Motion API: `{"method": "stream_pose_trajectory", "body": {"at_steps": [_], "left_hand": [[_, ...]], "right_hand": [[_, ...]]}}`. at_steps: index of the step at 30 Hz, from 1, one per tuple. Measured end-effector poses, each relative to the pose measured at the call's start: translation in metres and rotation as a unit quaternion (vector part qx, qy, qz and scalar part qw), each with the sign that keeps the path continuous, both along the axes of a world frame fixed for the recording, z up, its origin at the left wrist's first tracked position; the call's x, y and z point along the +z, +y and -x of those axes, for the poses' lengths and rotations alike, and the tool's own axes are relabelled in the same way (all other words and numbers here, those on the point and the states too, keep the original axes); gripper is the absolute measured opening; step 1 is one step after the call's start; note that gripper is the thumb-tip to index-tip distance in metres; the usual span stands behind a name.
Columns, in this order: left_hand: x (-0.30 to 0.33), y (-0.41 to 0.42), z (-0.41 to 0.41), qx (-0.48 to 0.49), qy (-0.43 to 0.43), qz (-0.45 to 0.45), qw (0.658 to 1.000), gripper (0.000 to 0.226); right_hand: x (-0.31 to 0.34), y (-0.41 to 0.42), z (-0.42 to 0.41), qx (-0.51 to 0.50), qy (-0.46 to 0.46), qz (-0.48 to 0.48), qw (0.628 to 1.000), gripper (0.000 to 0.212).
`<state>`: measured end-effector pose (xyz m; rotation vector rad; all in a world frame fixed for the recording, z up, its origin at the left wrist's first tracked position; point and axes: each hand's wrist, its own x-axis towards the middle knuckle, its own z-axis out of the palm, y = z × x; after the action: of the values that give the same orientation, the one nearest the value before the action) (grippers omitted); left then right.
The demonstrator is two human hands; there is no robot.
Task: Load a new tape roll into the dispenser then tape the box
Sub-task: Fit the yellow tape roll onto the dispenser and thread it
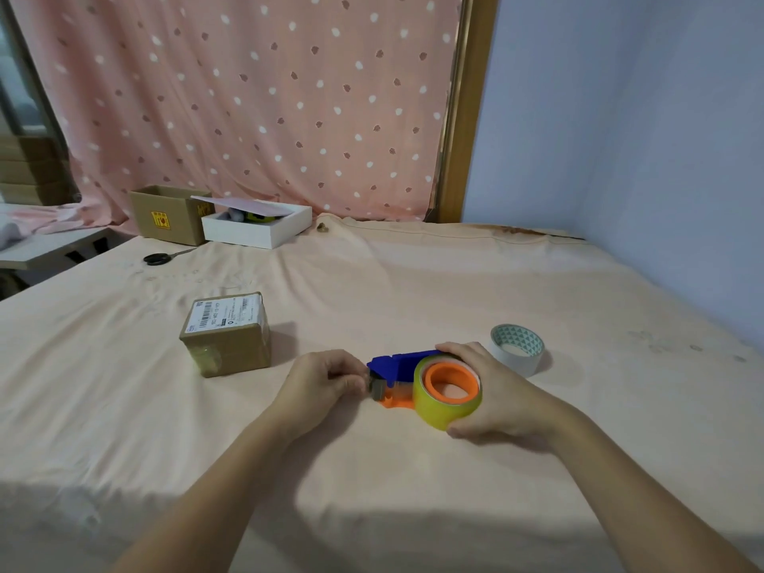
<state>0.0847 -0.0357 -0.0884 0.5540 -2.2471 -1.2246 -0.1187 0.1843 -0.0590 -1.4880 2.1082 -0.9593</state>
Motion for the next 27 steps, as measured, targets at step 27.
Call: {"method": "stream_pose_trajectory", "body": {"at_steps": [27], "left_hand": [[0.080,-0.063,-0.012,0.274,-0.054,0.192,0.941,0.024]], "right_hand": [[0.003,-0.004,0.025,-0.115,0.020,-0.006,0.993,0.118]]}}
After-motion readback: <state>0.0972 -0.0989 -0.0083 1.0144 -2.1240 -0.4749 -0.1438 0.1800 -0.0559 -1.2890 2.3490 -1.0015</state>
